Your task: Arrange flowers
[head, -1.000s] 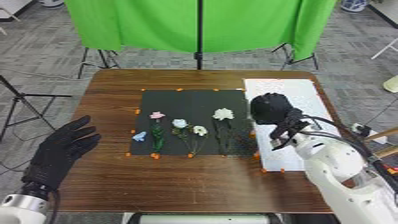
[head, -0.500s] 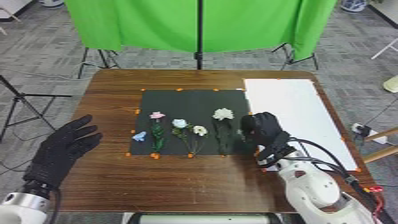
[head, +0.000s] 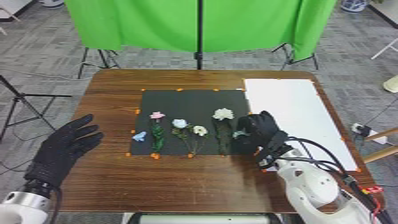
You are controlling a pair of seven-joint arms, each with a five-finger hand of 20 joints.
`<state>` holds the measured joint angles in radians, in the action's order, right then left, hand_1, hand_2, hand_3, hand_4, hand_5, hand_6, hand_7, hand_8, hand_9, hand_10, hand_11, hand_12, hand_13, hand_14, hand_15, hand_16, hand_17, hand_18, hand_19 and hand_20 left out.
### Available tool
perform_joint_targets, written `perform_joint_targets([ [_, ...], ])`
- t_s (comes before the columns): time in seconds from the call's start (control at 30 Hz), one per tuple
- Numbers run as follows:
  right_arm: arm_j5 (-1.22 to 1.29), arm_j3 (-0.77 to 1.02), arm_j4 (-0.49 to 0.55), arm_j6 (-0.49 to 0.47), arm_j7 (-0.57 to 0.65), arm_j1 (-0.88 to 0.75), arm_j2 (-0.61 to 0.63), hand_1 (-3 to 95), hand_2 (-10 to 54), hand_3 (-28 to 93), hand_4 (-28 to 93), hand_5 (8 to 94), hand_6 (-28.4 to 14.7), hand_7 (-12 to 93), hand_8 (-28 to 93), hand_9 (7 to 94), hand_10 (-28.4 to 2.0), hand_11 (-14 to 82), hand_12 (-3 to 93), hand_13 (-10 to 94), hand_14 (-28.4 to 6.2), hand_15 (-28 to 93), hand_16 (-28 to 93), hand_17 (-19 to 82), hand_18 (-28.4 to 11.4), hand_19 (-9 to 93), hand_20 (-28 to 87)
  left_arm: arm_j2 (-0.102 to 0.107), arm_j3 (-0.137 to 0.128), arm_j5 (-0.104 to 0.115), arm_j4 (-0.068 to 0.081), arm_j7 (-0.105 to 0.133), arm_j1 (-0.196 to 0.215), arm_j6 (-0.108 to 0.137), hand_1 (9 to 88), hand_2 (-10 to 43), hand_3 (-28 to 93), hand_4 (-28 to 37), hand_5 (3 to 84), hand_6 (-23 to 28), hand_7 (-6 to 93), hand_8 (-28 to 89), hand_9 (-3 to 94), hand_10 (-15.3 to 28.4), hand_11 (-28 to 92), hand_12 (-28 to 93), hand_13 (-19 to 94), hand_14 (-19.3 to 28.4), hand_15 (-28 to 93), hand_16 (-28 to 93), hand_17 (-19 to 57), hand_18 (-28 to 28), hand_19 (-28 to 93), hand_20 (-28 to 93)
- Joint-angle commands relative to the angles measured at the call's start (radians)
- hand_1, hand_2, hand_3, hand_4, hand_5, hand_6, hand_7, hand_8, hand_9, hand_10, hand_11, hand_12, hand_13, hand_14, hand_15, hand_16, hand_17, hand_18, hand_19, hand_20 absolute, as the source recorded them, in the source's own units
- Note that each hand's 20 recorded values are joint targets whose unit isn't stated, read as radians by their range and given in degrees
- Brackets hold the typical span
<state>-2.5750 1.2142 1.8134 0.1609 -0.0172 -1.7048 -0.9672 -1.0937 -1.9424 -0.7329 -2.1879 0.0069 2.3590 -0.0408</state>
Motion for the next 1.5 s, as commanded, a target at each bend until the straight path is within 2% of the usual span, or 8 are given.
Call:
perform_joint_targets([
  [0.03, 0.087, 0.046, 0.077, -0.092, 0.037, -0.051, -0.007, 25.4, -9.5, 89, -28, 45.9, -2.8, 48, -27, 48.0, -11.5, 51.8, 24.7, 55, -5.9, 66, 18, 26, -16.3, 79, 43, 0.002, -0.003, -0.004, 0.009, -0.011, 0.010, -0.012, 26.8, 0.3, 72, -23.1, 35.1, 2.6, 28.0, -13, 30.7, 13.1, 32, 14, 26, 15.2, 44, -1, -5.1, 22.5, 50, 9],
  [0.2, 0.117, 0.059, 0.098, -0.101, 0.039, -0.061, -0.009, 22.3, -9.5, 88, -28, 40.6, -4.1, 47, -26, 42.3, -13.0, 51.9, 24.7, 49, -7.2, 68, 16, 24, -17.3, 79, 43, 0.003, 0.001, -0.003, 0.010, -0.013, 0.008, -0.014, 26.9, 0.3, 72, -23.2, 35.1, 2.6, 27.9, -13, 30.7, 13.0, 32, 14, 26, 15.1, 44, -1, -5.1, 22.5, 50, 9],
  [0.43, 0.142, 0.071, 0.109, -0.151, 0.052, -0.066, -0.007, 22.4, -9.5, 88, -28, 40.3, -4.3, 47, -26, 42.0, -13.1, 52.1, 24.4, 49, -7.2, 68, 15, 23, -17.6, 78, 44, 0.004, 0.000, -0.003, 0.010, -0.010, 0.010, -0.011, 26.9, 0.3, 72, -23.3, 35.1, 2.6, 27.8, -13, 30.7, 13.0, 32, 14, 26, 15.2, 44, -1, -5.1, 22.5, 50, 9],
  [0.57, 0.148, 0.071, 0.106, -0.169, 0.061, -0.067, -0.001, 27.7, -9.5, 89, -28, 44.5, -3.6, 47, -26, 47.0, -12.4, 53.1, 24.0, 53, -6.6, 68, 14, 25, -16.9, 78, 43, 0.001, -0.001, -0.003, 0.007, -0.006, 0.018, -0.009, 26.9, 0.3, 72, -23.3, 35.0, 2.6, 27.9, -13, 30.7, 13.1, 32, 14, 26, 15.2, 44, -1, -5.1, 22.5, 50, 9],
  [0.93, 0.184, 0.104, 0.118, -0.151, 0.008, -0.091, -0.004, 29.1, -7.0, 89, -28, 54.7, -2.8, 44, -25, 57.8, -12.3, 53.4, 24.9, 62, -7.6, 67, 16, 29, -17.8, 82, 43, -0.004, -0.003, -0.002, 0.004, -0.004, 0.022, -0.001, 27.0, 0.3, 72, -23.3, 35.1, 2.6, 27.9, -13, 30.7, 13.0, 32, 14, 26, 15.2, 44, -1, -5.1, 22.5, 50, 9],
  [1.13, 0.181, 0.108, 0.124, -0.113, -0.036, -0.098, 0.001, 32.4, -8.9, 89, -28, 54.9, -2.3, 46, -26, 58.7, -11.4, 51.7, 29.8, 63, -6.8, 67, 18, 31, -17.5, 83, 42, -0.006, -0.004, -0.003, 0.002, -0.003, 0.022, 0.000, 27.1, 0.4, 72, -23.3, 35.1, 2.6, 28.0, -13, 30.7, 13.0, 32, 14, 26, 15.2, 45, -1, -5.1, 22.5, 50, 9],
  [1.3, 0.260, 0.136, 0.128, -0.207, -0.101, -0.091, -0.018, 32.9, -7.7, 88, -28, 56.4, -2.3, 47, -19, 60.2, -11.3, 51.2, 33.1, 65, -6.9, 68, 19, 32, -17.7, 85, 43, -0.008, -0.007, -0.002, 0.001, -0.002, 0.027, 0.003, 27.2, 0.5, 72, -23.1, 35.0, 2.6, 28.0, -13, 30.7, 13.0, 32, 14, 26, 15.2, 45, -1, -5.1, 22.6, 50, 9],
  [1.5, 0.252, 0.123, 0.119, -0.151, -0.071, -0.081, -0.023, 32.2, -6.0, 89, -28, 56.0, -2.8, 43, -24, 59.5, -11.6, 50.0, 31.7, 64, -7.4, 66, 19, 32, -17.4, 84, 42, -0.010, -0.007, -0.003, 0.000, -0.002, 0.026, 0.002, 27.2, 0.4, 72, -23.0, 35.0, 2.6, 28.1, -13, 30.7, 13.0, 32, 14, 26, 15.2, 45, -1, -5.1, 22.6, 50, 9],
])
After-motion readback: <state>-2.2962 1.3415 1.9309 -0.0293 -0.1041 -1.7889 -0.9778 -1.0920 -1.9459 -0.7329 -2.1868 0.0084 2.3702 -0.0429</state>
